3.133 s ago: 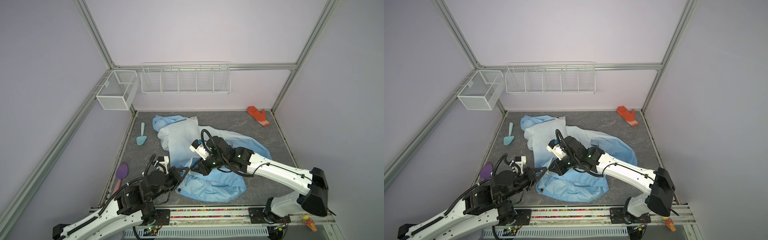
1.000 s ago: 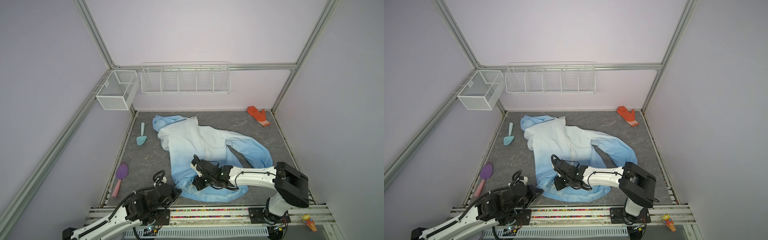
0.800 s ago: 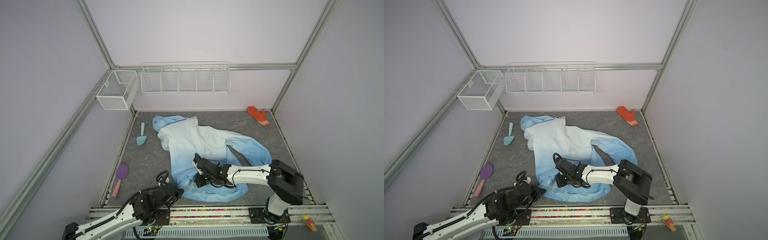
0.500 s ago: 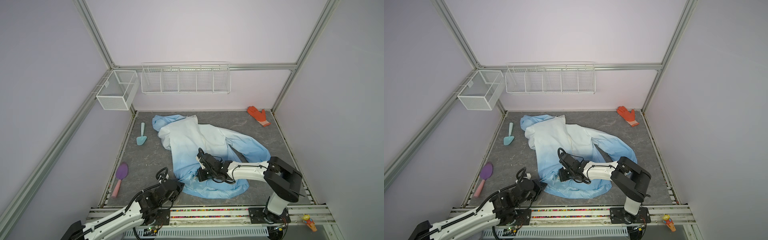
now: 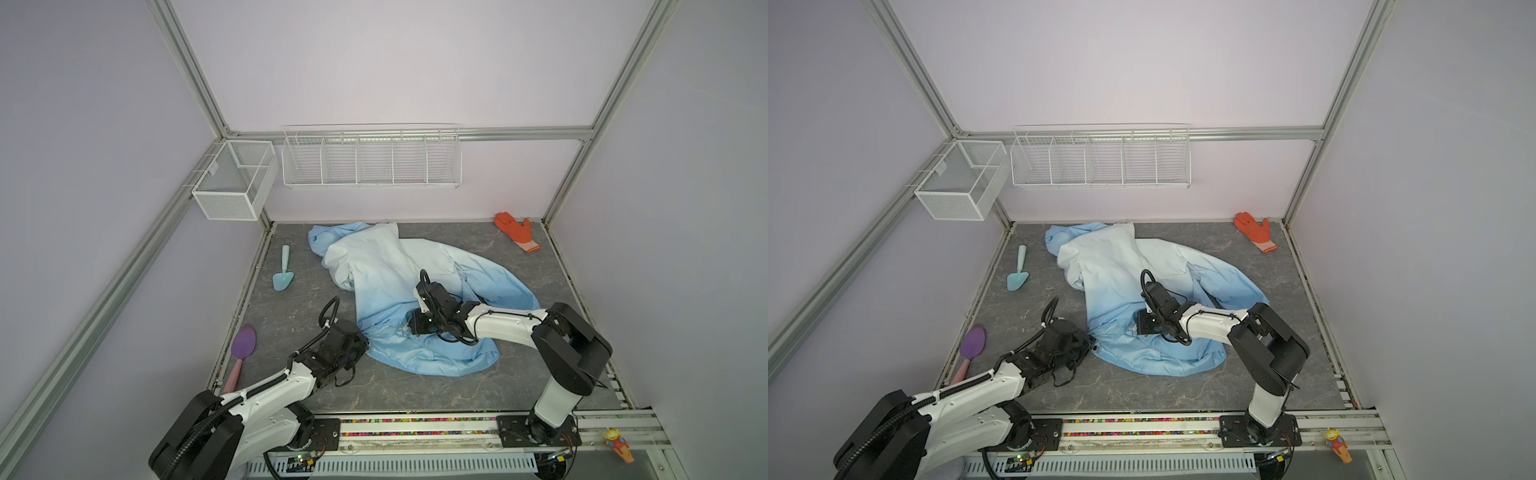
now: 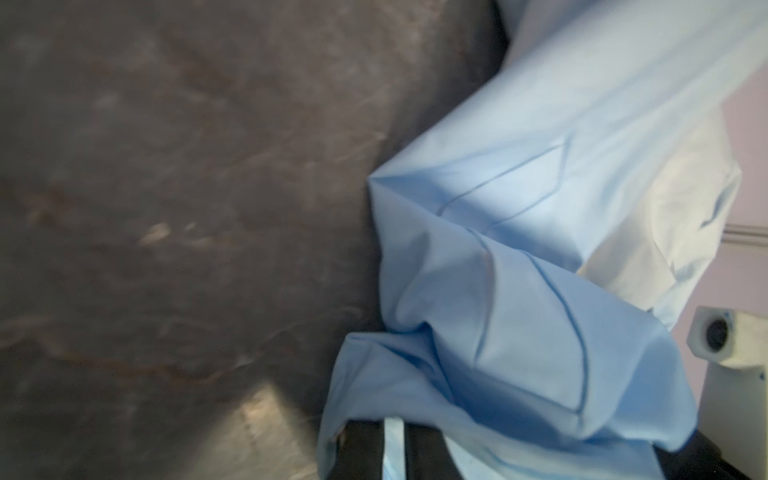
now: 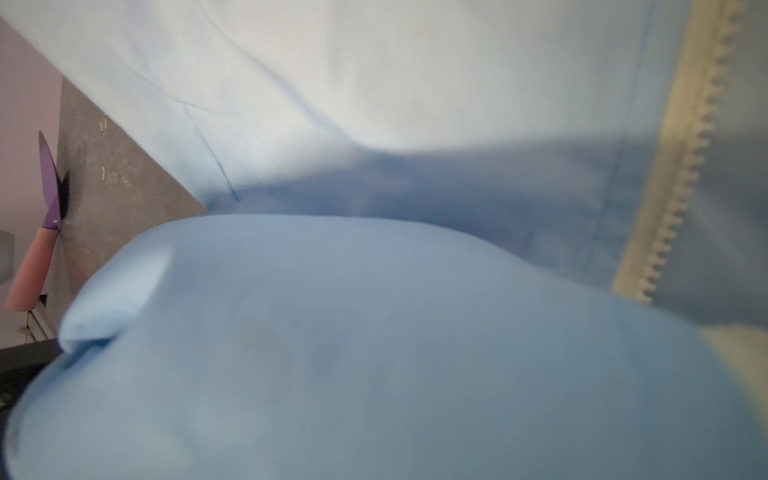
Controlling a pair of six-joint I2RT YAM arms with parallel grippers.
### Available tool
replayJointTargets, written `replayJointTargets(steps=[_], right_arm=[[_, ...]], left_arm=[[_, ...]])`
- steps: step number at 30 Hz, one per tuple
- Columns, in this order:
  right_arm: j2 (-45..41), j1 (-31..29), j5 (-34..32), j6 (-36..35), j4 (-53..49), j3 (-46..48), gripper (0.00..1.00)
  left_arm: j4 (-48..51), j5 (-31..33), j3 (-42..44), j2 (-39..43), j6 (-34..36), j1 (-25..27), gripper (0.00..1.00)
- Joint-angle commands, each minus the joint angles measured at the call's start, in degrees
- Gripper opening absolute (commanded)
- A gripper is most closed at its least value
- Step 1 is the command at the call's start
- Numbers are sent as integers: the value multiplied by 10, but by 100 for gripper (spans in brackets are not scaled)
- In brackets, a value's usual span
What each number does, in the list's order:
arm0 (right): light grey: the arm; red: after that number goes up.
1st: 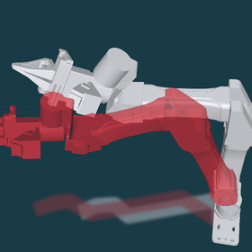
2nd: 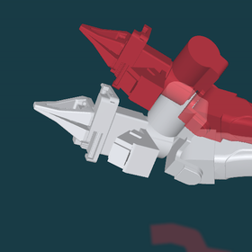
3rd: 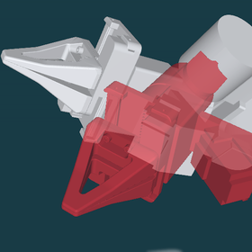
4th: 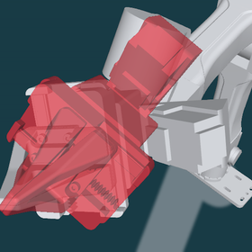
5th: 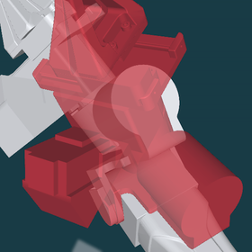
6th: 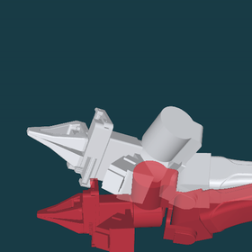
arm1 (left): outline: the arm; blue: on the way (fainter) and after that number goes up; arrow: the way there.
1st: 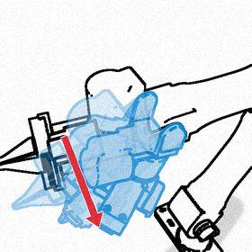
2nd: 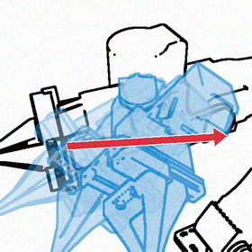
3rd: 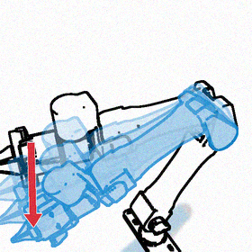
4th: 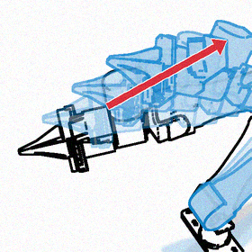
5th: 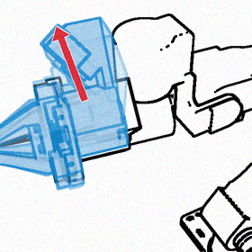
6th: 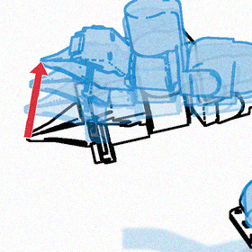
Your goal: Zip up the jacket
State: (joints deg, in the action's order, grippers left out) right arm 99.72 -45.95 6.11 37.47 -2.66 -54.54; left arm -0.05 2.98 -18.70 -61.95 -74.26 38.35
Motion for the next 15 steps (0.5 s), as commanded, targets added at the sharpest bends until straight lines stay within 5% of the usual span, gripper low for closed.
replayJointTargets(steps=[1, 8, 11, 13, 15], right_arm=[[-35, -10, 23, -17, -34, -20, 7], [-125, -45, 35, -15, -92, -14, 7], [-159, -58, 38, -17, -111, -16, 7], [-172, -63, 44, -16, -118, -19, 7], [-179, -68, 48, -16, -127, -27, 7]], left_arm=[[16, 3, -56, 4, 70, -4, 19], [99, 10, -64, 154, 69, -5, 52], [45, -15, -8, 239, 17, -5, 81], [9, -30, 21, 276, -18, -5, 88], [5, -42, 32, 303, -45, -3, 77]])
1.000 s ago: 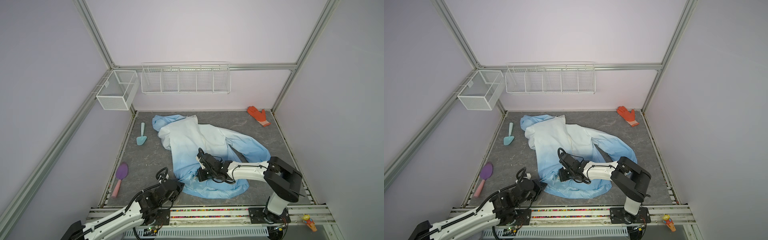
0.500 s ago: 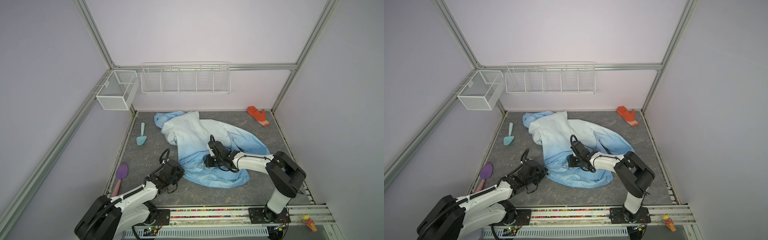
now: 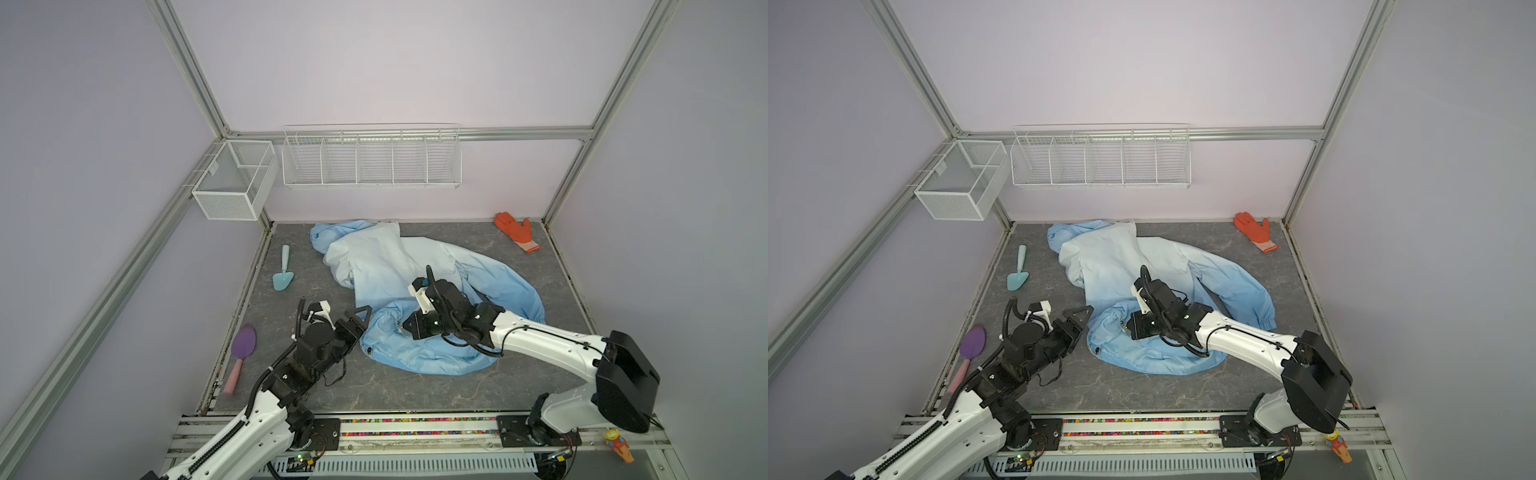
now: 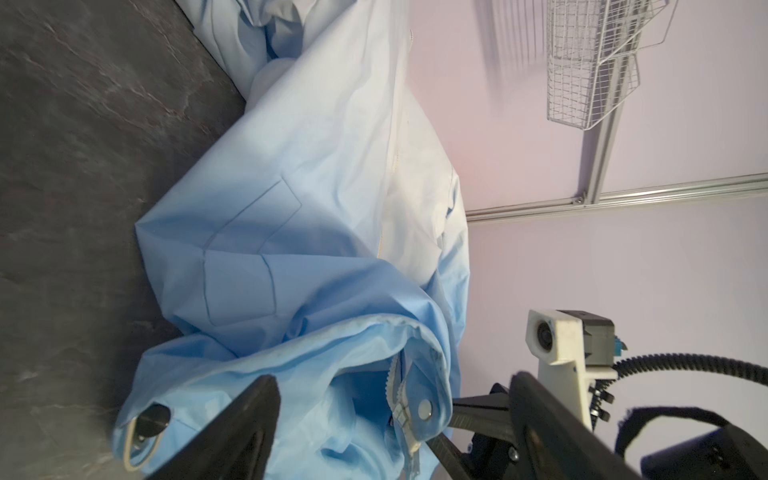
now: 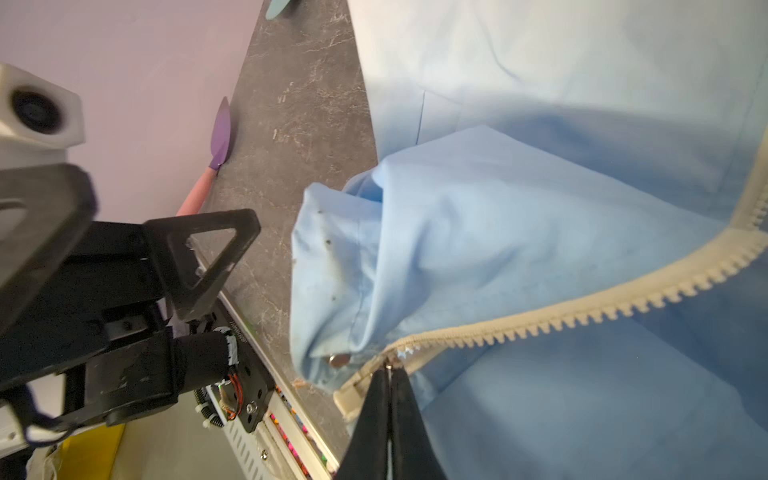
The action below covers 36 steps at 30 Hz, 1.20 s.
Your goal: Zip up the jacket
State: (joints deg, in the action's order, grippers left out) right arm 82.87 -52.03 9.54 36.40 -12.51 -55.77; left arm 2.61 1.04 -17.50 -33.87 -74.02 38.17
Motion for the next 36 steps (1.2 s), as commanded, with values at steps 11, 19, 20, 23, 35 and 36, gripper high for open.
replayJointTargets(steps=[11, 19, 20, 23, 35, 36], right_arm=[[16, -27, 0, 1, -31, -35, 7], [19, -4, 9, 12, -2, -9, 7], [18, 0, 15, 15, 4, -4, 7], [14, 12, 35, 20, 18, 5, 7], [25, 50, 128, 34, 64, 18, 7], [26, 53, 136, 34, 66, 19, 7]], left_arm=[[40, 24, -70, -50, -13, 128, 60], [0, 71, -92, -155, -36, 196, 62], [-8, 75, -88, -161, -43, 196, 62], [-27, 87, -81, -175, -52, 197, 61], [-53, 115, -82, -201, -33, 197, 54], [-53, 119, -82, -199, -28, 197, 54]])
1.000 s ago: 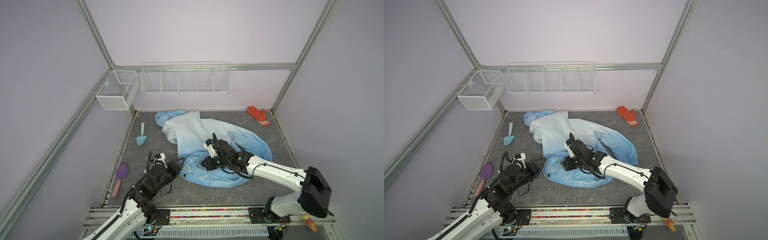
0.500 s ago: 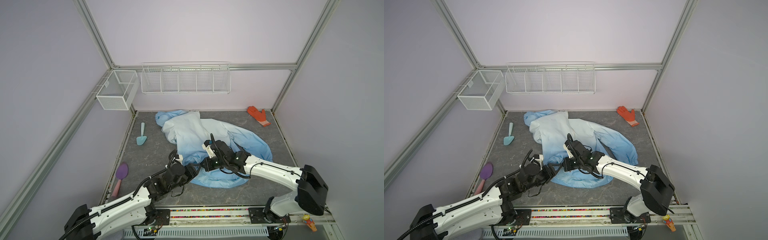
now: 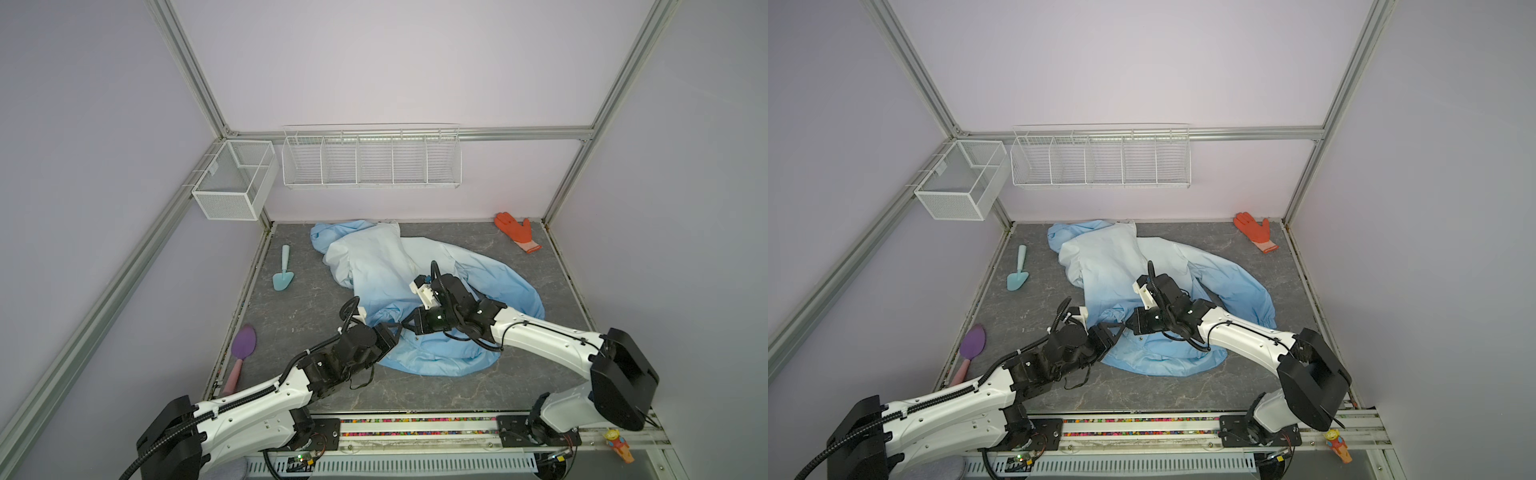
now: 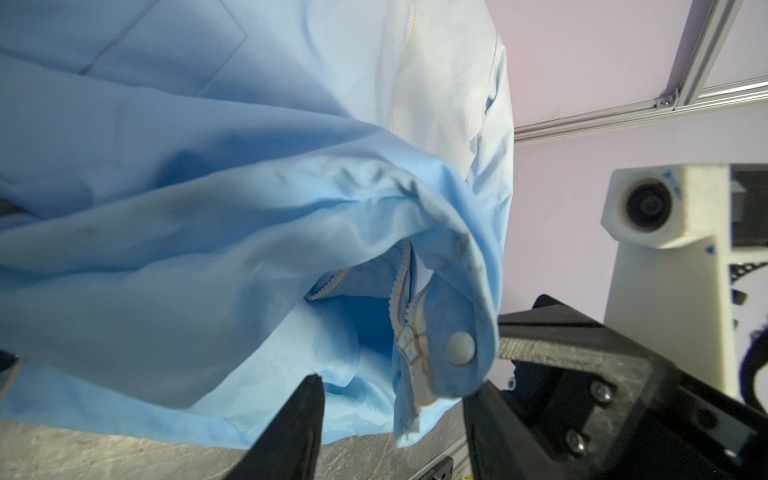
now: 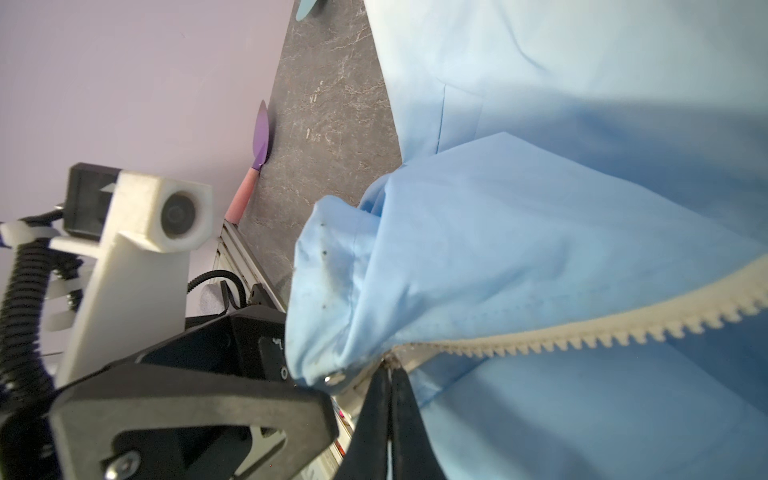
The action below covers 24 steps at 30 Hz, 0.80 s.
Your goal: Zip up the jacket
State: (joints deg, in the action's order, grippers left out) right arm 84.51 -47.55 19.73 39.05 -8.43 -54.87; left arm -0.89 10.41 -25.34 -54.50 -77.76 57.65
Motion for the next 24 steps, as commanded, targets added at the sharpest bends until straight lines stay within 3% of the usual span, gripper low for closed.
replayJointTargets(steps=[1, 15, 24], right_arm=[[11, 10, 39, 8, 27, 10, 7], [15, 25, 68, 10, 45, 22, 7], [8, 30, 69, 11, 47, 32, 7]], left_arm=[[-17, 28, -6, 8, 13, 3, 54], [-29, 47, -41, -46, 44, 3, 49], [-14, 62, -52, -70, 37, 2, 35]])
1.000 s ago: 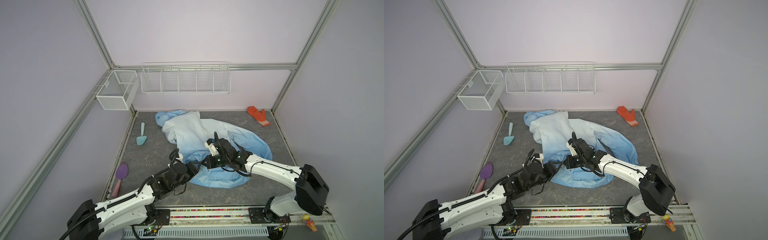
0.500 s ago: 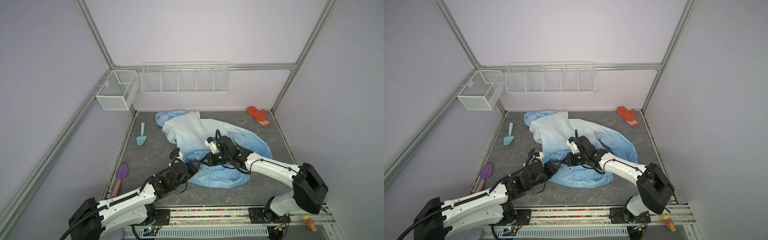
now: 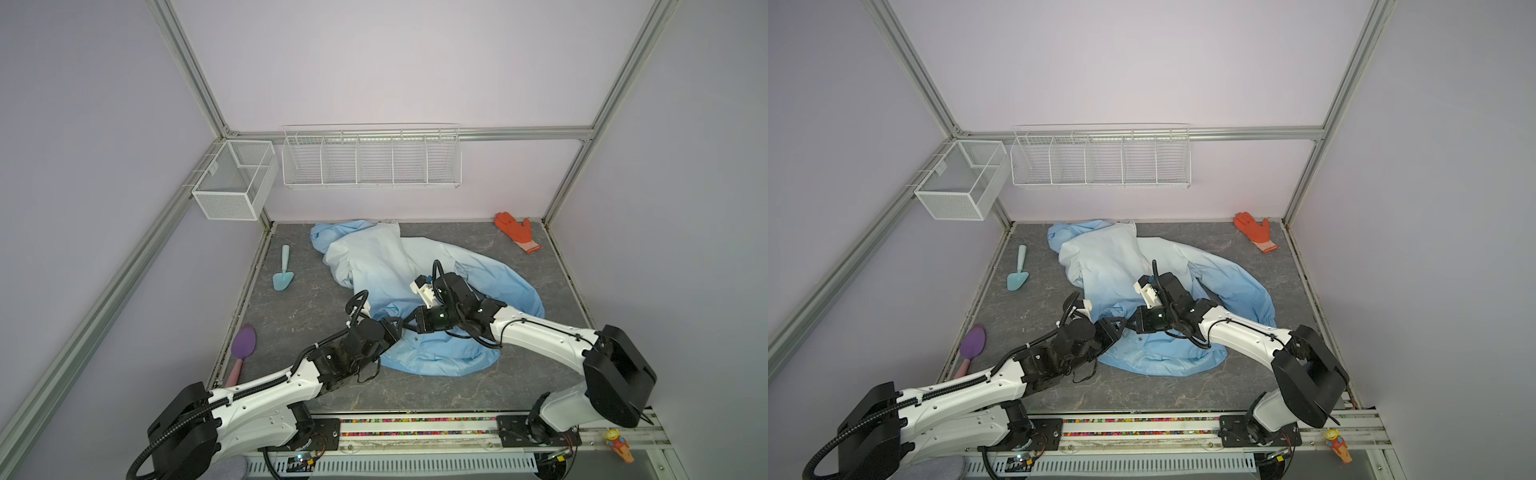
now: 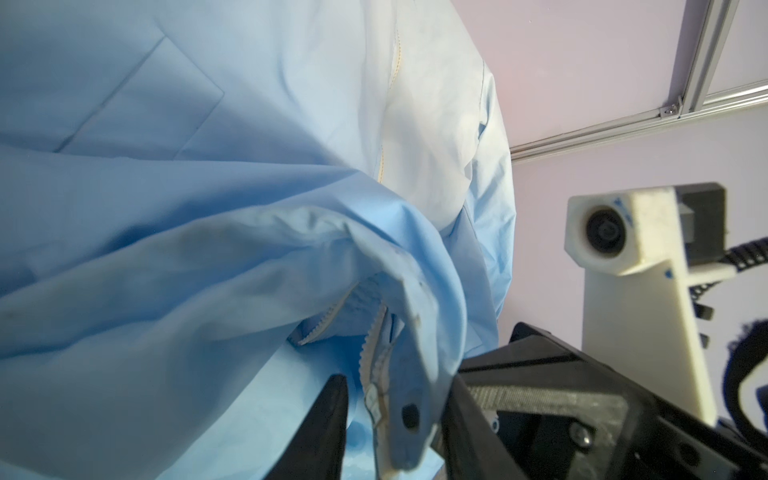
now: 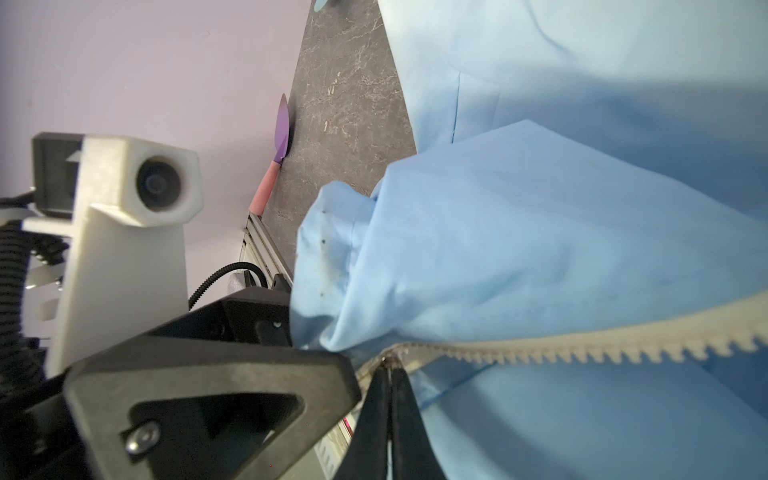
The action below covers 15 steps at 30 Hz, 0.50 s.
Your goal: Zip up the jacket
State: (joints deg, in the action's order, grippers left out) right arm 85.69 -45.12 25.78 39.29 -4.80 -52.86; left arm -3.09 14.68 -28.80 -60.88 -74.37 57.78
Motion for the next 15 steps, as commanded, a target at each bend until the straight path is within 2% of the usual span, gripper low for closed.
replayJointTargets(steps=[1, 8, 12, 15], right_arm=[[-5, 7, 8, 10, 11, 13, 7], [-14, 14, 5, 11, 9, 19, 7], [-22, 16, 4, 10, 5, 17, 7], [-26, 17, 5, 7, 0, 15, 7]], left_arm=[[10, 21, -17, -6, 2, 1, 33], [21, 26, -14, 3, 4, 1, 24], [25, 18, -17, -3, 9, 1, 14], [22, 10, -19, -10, 14, 1, 13]])
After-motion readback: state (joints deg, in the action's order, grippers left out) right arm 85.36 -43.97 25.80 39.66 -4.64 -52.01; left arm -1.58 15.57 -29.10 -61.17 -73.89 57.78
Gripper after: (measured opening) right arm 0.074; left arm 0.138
